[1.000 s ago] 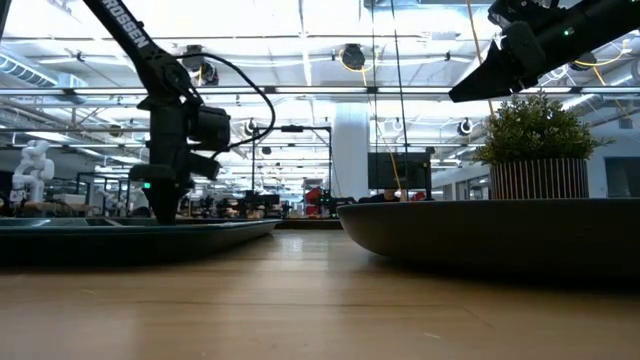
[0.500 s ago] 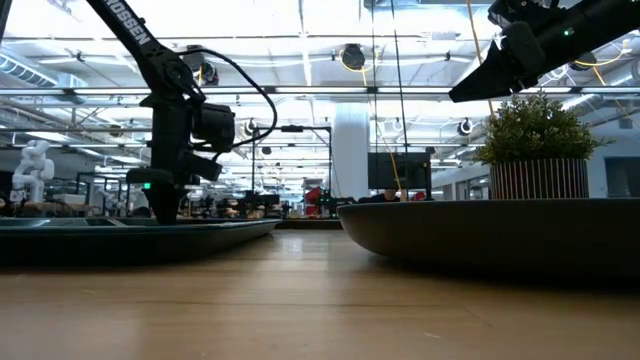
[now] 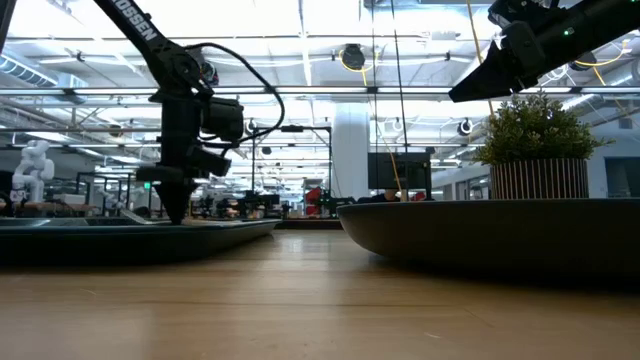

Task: Pick and place plate/cup/fork/spoon on tray
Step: Put the orange fork on the black tray

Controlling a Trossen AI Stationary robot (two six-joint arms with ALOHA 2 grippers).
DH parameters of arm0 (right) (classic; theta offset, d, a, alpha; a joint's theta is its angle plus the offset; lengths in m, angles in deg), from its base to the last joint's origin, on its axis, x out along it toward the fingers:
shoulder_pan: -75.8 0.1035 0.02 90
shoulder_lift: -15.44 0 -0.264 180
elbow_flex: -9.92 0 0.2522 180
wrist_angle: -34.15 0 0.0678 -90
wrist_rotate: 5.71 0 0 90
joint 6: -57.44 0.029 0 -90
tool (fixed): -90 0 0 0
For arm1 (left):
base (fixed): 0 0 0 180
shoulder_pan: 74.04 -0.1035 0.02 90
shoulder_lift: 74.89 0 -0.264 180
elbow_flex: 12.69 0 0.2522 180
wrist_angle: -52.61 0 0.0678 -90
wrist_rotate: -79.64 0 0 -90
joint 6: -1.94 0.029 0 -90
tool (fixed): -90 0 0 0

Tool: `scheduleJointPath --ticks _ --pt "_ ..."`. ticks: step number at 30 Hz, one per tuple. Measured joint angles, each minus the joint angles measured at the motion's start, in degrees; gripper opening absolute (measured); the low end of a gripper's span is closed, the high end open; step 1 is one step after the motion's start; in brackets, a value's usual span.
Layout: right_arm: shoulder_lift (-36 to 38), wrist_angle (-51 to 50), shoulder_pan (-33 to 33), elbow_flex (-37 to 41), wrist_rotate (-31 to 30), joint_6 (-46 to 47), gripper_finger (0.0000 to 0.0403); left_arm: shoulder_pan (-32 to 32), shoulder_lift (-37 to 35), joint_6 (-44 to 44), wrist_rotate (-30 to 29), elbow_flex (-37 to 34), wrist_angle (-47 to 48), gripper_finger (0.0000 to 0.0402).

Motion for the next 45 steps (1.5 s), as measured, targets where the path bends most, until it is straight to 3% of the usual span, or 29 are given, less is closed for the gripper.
scheduleJointPath --ticks 5,15,24,33,45 --pt "0.00 -0.02 -0.01 0.00 0.03 0.14 0.0212 -0.56 -0.04 0.22 0.22 0.08 0.06 0.0040" --pt "0.00 -0.02 -0.01 0.00 0.06 0.27 0.0212 -1.60 -0.17 0.25 -0.02 0.20 -0.06 0.0085" --pt "0.00 -0.04 -0.01 0.00 0.07 0.27 0.0212 -1.23 -0.19 -1.33 -0.76 0.23 0.21 0.0087" --pt "0.00 -0.04 -0.01 0.00 0.07 0.26 0.0212 5.26 -0.21 -7.47 -0.89 0.29 4.97 0.0088" --pt "0.00 -0.02 -0.01 0.00 0.10 0.68 0.0212 6.36 -0.25 -5.64 -4.81 0.29 8.91 0.0088"
